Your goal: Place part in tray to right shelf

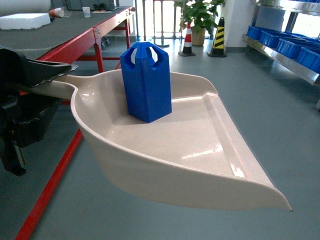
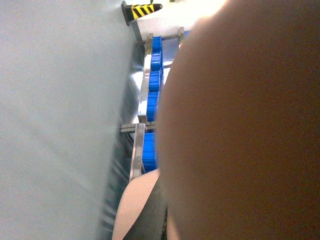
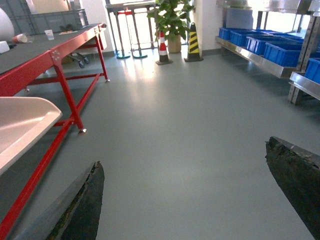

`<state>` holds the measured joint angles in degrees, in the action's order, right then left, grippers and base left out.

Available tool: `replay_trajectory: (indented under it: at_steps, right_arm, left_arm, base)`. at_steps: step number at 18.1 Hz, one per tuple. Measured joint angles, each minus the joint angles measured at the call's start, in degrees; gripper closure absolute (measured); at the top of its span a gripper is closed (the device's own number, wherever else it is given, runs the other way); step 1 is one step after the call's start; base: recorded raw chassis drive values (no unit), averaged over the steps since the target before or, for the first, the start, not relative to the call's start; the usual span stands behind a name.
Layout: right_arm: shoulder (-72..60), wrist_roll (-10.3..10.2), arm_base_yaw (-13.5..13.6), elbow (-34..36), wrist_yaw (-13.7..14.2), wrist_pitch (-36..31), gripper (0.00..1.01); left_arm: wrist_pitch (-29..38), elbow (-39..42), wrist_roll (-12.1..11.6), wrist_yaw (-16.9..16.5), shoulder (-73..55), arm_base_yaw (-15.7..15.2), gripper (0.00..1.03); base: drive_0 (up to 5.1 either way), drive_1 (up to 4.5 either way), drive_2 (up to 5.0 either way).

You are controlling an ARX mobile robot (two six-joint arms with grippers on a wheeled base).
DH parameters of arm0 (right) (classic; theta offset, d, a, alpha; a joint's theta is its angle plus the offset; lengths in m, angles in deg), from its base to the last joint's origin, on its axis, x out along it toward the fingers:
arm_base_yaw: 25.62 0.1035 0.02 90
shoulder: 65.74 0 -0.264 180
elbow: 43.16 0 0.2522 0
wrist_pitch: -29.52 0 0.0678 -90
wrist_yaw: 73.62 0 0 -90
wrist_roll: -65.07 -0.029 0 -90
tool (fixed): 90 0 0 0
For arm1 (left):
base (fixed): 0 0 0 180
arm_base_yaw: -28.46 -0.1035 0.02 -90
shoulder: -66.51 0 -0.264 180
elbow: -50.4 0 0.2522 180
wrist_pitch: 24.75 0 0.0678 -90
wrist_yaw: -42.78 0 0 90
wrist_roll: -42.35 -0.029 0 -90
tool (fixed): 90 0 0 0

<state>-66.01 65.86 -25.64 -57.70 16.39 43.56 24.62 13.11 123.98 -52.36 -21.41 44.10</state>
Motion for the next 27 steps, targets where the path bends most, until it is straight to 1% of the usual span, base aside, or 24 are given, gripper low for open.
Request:
replay_trajectory:
  at_steps: [27]
  right_arm:
    - [0.00,0.00,0.00,0.00,0.00,-0.02,0.03]
  left_arm:
    - [0.11,0.00,0.00,-0.11,0.00,0.02,0.88]
  base:
    - [0.0,4.25,-4.2]
